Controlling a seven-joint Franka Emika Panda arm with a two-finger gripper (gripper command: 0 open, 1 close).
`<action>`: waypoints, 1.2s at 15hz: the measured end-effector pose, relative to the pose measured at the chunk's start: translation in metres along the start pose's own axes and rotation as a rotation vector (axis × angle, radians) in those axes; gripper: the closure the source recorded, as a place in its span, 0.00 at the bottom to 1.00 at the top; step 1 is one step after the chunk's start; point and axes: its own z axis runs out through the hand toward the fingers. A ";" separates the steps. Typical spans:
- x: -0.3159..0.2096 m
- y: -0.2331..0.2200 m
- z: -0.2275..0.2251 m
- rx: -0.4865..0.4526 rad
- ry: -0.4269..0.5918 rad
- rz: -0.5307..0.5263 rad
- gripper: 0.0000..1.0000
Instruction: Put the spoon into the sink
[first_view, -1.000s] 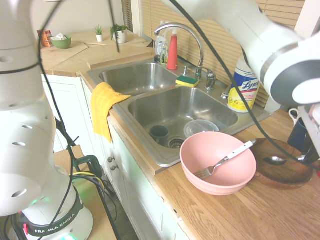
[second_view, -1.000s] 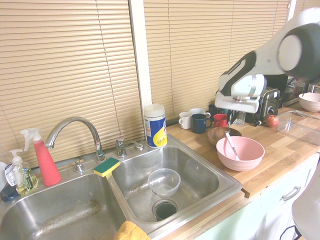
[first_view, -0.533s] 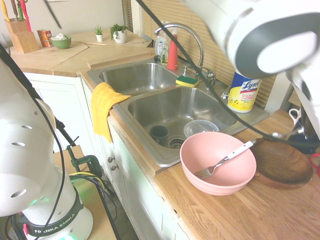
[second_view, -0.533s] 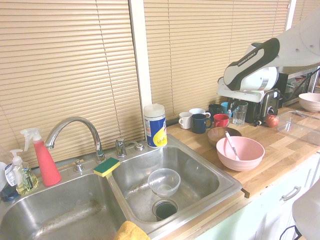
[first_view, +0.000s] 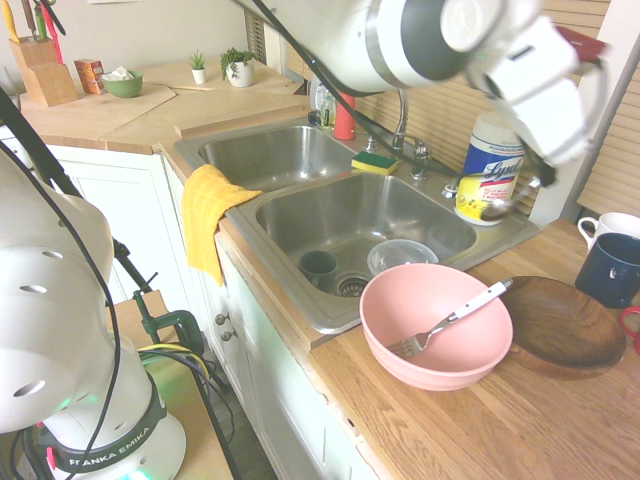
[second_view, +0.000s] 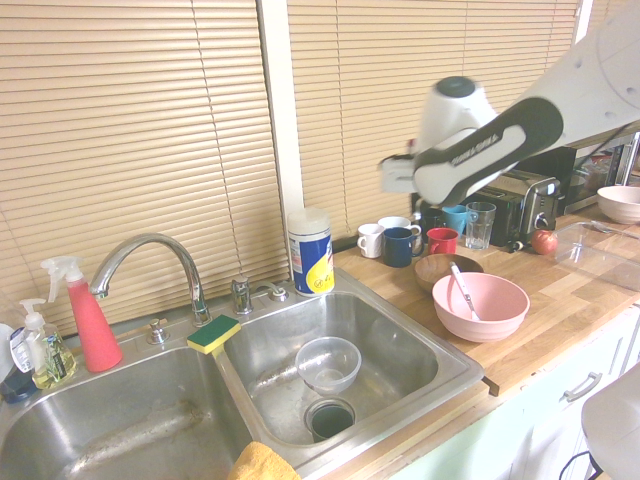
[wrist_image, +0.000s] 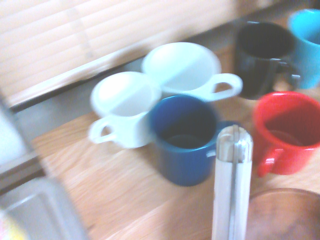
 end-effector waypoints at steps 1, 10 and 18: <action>-0.022 -0.010 -0.008 -0.004 0.026 -0.035 1.00; -0.204 -0.031 -0.026 -0.046 0.214 -0.310 1.00; -0.340 -0.008 0.042 -0.144 0.269 -0.550 1.00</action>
